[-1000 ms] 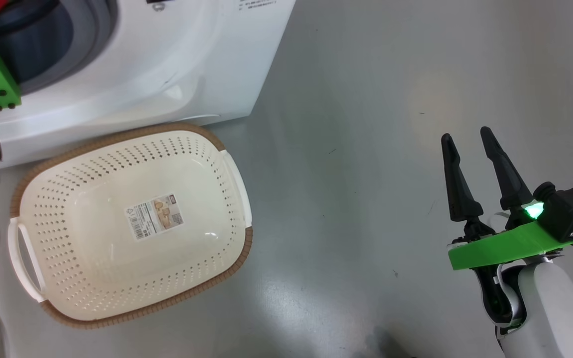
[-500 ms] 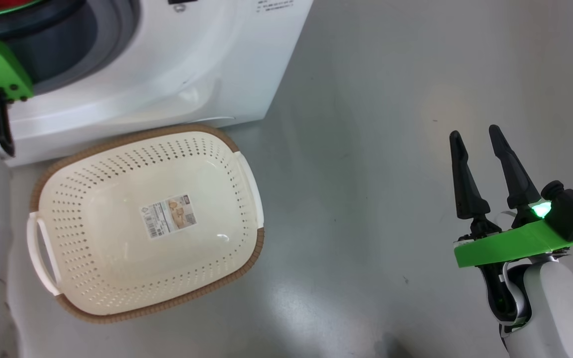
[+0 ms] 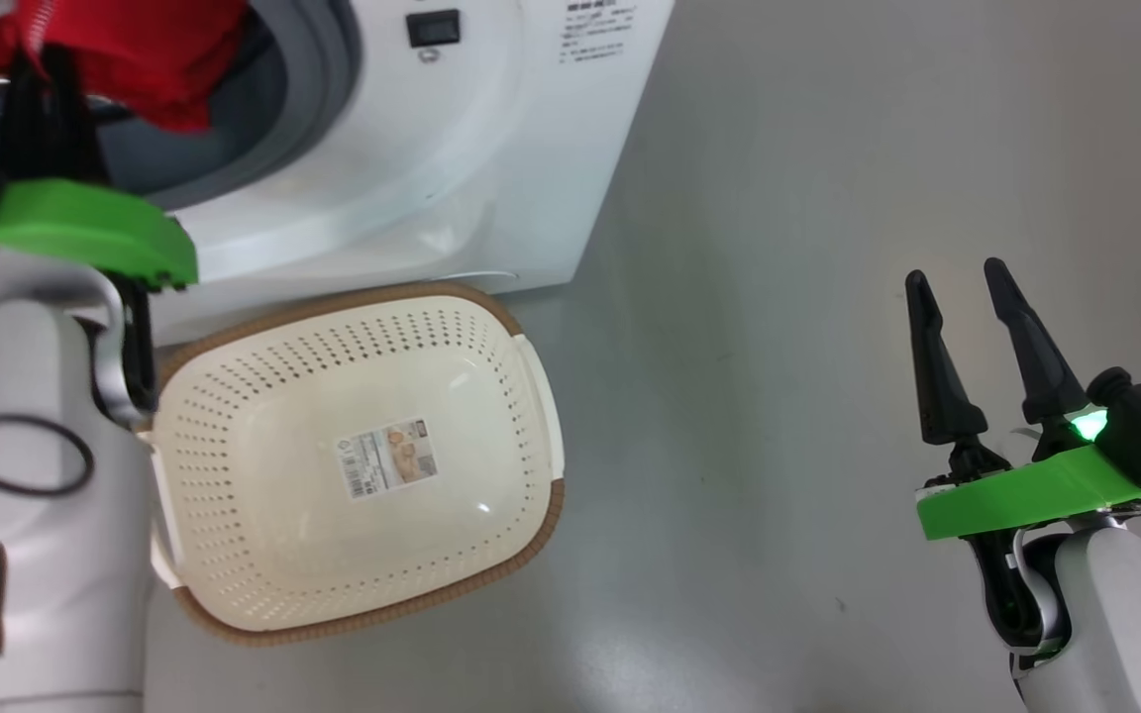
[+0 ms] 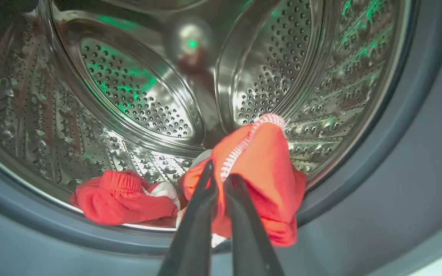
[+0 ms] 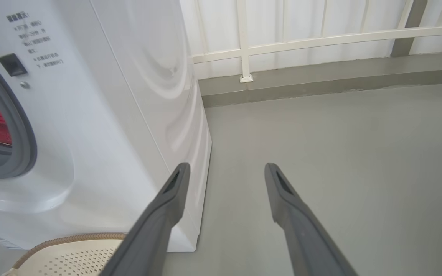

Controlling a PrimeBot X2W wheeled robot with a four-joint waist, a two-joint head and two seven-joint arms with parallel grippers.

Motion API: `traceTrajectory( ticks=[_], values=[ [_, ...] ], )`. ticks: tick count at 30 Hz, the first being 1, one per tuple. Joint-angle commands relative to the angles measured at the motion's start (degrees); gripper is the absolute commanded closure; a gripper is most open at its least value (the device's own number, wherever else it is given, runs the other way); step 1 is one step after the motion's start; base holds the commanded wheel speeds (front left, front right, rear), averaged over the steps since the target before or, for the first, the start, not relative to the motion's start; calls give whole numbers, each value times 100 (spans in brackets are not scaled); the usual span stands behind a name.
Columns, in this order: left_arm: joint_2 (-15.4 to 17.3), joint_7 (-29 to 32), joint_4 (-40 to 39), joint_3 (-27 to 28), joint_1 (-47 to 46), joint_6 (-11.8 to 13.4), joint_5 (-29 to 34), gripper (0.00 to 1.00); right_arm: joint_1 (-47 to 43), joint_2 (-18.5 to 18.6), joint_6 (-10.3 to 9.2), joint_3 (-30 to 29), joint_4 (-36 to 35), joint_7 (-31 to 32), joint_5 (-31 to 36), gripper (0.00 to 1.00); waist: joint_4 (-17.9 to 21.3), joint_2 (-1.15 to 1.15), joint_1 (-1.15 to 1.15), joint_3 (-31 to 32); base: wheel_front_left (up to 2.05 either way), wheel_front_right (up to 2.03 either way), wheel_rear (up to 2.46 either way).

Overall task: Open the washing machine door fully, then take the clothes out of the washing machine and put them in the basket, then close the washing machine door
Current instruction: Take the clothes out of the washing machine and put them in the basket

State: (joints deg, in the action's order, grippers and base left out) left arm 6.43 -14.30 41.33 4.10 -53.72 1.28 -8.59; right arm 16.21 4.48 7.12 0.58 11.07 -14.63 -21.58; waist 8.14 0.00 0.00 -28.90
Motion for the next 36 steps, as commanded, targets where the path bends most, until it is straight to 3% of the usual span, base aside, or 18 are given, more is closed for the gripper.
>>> traceTrajectory(
  ticks=[1,13,22,36],
  values=[
    [185,-69,-262,133,131,-55,36,100,-164,76,36,73,-124,-37,19,0,-107,0,0,105,0,0,0],
    [-247,-70,-2247,518,1547,-413,194,100,-336,147,36,-27,-141,-37,38,0,-320,0,0,373,0,0,0],
    [-348,-70,-3505,543,2248,-447,126,100,-413,153,36,-66,-154,-37,52,0,-424,0,0,456,0,0,0],
    [-355,-70,-5111,114,2817,-15,-167,100,-438,184,36,-52,-171,-37,44,0,-486,0,0,463,0,0,0]
  ],
)
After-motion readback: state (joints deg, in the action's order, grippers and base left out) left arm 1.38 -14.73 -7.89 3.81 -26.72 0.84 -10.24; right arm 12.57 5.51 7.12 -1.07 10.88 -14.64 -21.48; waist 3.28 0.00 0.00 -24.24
